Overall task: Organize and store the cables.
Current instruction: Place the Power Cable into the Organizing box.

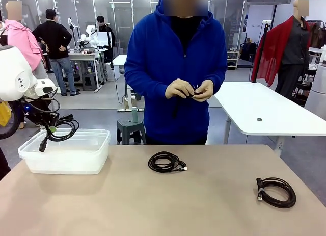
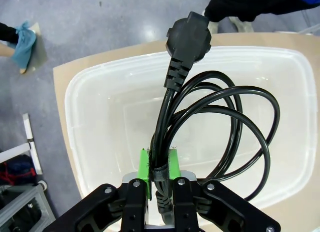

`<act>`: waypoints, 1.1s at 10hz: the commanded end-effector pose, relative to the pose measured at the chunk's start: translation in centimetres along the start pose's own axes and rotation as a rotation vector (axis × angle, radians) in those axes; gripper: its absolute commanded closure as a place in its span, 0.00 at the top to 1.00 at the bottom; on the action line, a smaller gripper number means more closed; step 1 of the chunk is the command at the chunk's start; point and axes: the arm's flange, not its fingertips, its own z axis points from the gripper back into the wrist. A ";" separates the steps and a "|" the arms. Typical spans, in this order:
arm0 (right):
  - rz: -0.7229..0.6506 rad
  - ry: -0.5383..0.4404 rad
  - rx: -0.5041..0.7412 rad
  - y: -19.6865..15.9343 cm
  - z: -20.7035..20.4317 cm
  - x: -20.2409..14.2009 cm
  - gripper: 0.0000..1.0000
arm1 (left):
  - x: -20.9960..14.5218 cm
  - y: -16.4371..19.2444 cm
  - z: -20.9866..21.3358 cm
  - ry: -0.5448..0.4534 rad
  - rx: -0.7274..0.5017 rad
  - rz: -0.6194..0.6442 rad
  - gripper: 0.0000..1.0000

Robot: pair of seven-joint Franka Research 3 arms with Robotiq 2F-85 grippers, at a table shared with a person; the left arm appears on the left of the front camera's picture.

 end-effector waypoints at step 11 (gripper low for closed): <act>-0.001 0.000 0.000 0.0 0.0 0.0 1.00 | -1.7 1.3 -5.8 0.221 -0.031 0.023 0.33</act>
